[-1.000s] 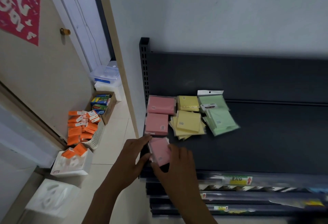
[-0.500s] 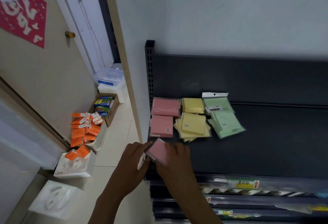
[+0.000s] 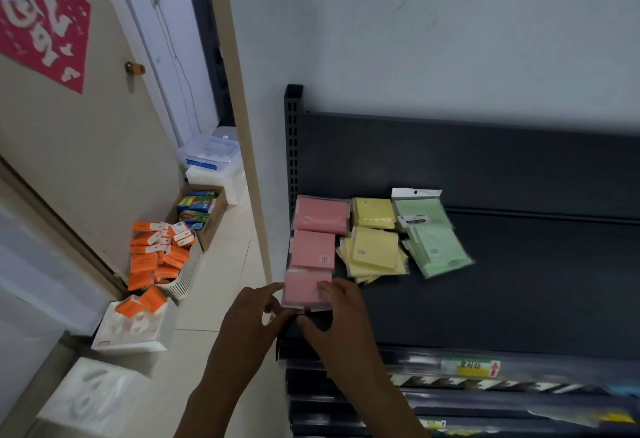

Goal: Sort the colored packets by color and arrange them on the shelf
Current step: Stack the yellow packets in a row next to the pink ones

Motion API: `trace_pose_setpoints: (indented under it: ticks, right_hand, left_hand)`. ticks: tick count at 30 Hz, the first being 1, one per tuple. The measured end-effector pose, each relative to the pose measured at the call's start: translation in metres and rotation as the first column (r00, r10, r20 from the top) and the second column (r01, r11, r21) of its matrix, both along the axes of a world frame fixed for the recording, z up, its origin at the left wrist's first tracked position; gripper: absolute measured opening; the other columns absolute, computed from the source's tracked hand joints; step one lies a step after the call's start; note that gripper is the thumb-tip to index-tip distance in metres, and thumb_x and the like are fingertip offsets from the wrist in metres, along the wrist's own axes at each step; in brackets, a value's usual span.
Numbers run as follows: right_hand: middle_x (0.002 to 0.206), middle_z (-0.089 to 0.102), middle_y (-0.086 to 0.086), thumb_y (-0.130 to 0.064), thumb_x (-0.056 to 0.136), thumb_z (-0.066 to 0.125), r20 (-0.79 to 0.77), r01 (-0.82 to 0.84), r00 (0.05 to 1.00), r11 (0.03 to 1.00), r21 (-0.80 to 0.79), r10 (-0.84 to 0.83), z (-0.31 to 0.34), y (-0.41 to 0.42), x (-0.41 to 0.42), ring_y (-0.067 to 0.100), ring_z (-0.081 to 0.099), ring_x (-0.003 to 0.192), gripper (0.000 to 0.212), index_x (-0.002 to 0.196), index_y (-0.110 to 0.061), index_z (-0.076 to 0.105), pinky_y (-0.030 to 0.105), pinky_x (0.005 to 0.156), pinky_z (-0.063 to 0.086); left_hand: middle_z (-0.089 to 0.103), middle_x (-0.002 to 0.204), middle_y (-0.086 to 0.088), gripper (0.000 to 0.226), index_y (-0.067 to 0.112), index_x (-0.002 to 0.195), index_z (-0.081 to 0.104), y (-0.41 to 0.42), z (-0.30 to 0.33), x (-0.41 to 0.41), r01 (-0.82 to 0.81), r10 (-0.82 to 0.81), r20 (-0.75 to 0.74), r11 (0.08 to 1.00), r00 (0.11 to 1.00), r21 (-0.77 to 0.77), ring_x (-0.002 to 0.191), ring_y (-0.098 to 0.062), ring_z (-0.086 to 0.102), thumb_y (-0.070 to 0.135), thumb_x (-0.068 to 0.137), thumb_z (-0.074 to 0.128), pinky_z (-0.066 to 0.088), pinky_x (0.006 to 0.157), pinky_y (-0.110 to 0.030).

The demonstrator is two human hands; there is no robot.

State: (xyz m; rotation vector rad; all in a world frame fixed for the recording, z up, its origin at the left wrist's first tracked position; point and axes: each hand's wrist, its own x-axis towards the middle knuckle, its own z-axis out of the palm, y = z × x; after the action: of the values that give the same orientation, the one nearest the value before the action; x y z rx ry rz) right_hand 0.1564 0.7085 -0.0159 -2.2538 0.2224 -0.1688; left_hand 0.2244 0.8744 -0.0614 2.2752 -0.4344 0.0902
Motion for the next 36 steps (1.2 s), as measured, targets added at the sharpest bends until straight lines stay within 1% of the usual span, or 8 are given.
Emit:
trace_pose_setpoints:
  ticks: [4,6,10,15,19,24,29,36]
  right_hand:
    - [0.137,0.039,-0.011,-0.036,0.090,0.073,-0.002,0.012,1.000,0.999,0.038,-0.012,0.000,-0.006,0.004,0.000,0.042,0.123,0.051,0.135,-0.024,0.052,-0.004,0.097,0.028]
    - [0.133,0.043,-0.011,-0.033,0.089,0.074,0.013,0.022,1.000,0.997,0.069,-0.023,0.001,-0.009,0.002,-0.001,0.048,0.119,0.048,0.132,-0.024,0.055,0.005,0.101,0.038]
    - [0.120,0.055,-0.012,-0.022,0.091,0.074,0.097,0.140,0.983,0.980,0.142,-0.154,0.009,-0.022,0.001,-0.003,0.058,0.105,0.032,0.118,-0.034,0.060,0.012,0.089,0.049]
    - [0.129,0.055,-0.002,-0.006,0.087,0.073,0.238,0.316,0.931,0.937,-0.149,-0.276,0.016,-0.067,0.017,0.014,0.046,0.123,0.042,0.125,-0.021,0.063,0.017,0.107,0.036]
    - [0.152,0.042,0.005,-0.009,0.086,0.071,0.160,0.237,0.967,0.928,-0.289,-0.197,0.018,-0.101,0.046,0.025,0.032,0.142,0.057,0.139,-0.021,0.055,0.043,0.118,0.033]
    - [0.161,0.034,0.005,-0.037,0.083,0.079,-0.052,0.061,0.995,0.925,-0.375,-0.087,0.005,-0.118,0.067,0.027,0.023,0.150,0.070,0.146,-0.024,0.050,0.039,0.122,0.020]
    - [0.147,0.044,0.001,-0.041,0.077,0.084,-0.050,0.057,0.996,0.963,-0.262,-0.072,0.001,-0.140,0.064,0.023,0.038,0.137,0.077,0.144,-0.022,0.050,0.030,0.111,0.032]
    - [0.132,0.047,-0.005,-0.043,0.075,0.084,0.018,0.094,0.996,0.984,-0.150,-0.093,0.004,-0.177,0.054,0.016,0.047,0.120,0.070,0.136,-0.029,0.054,0.033,0.104,0.040]
  left_hand:
    - [0.059,0.085,0.020,0.051,0.028,0.130,0.063,0.000,0.000,0.004,-0.012,0.012,-0.001,1.000,1.000,0.013,0.086,-0.001,0.054,0.039,0.082,0.076,0.040,0.072,-0.013]
    - [0.060,0.086,0.019,0.055,0.028,0.131,0.062,0.001,0.002,0.006,0.004,-0.005,0.013,1.000,1.000,0.030,0.086,0.000,0.053,0.046,0.080,0.072,0.038,0.072,-0.011]
    - [0.058,0.098,0.019,0.069,0.042,0.134,0.043,0.003,0.013,0.012,0.112,-0.110,-0.046,0.992,0.993,0.064,0.093,0.004,0.050,0.044,0.078,0.082,0.036,0.074,-0.009]
    - [0.052,0.096,0.028,0.066,0.037,0.139,0.049,0.006,0.015,0.020,0.148,-0.143,-0.050,0.983,0.988,0.108,0.087,0.005,0.051,0.047,0.081,0.078,0.039,0.069,-0.009]
    - [0.047,0.100,0.026,0.067,0.040,0.140,0.047,0.009,0.017,0.023,0.202,-0.206,0.019,0.969,0.978,0.144,0.094,0.007,0.047,0.058,0.081,0.073,0.038,0.073,-0.007]
    - [0.051,0.112,0.018,0.058,0.033,0.137,0.051,-0.007,0.041,0.029,0.160,-0.179,0.157,0.979,0.971,0.124,0.104,0.000,0.045,0.061,0.088,0.062,0.036,0.084,-0.010]
    - [0.052,0.120,0.015,0.055,0.032,0.136,0.051,-0.050,0.067,0.044,0.199,-0.233,0.218,0.966,0.948,0.163,0.110,-0.005,0.046,0.052,0.088,0.067,0.039,0.091,-0.021]
    - [0.043,0.146,0.010,0.087,0.035,0.149,0.037,-0.127,0.062,0.056,0.327,-0.346,0.003,0.889,0.938,0.321,0.134,-0.014,0.038,0.065,0.076,0.074,0.029,0.103,-0.023]
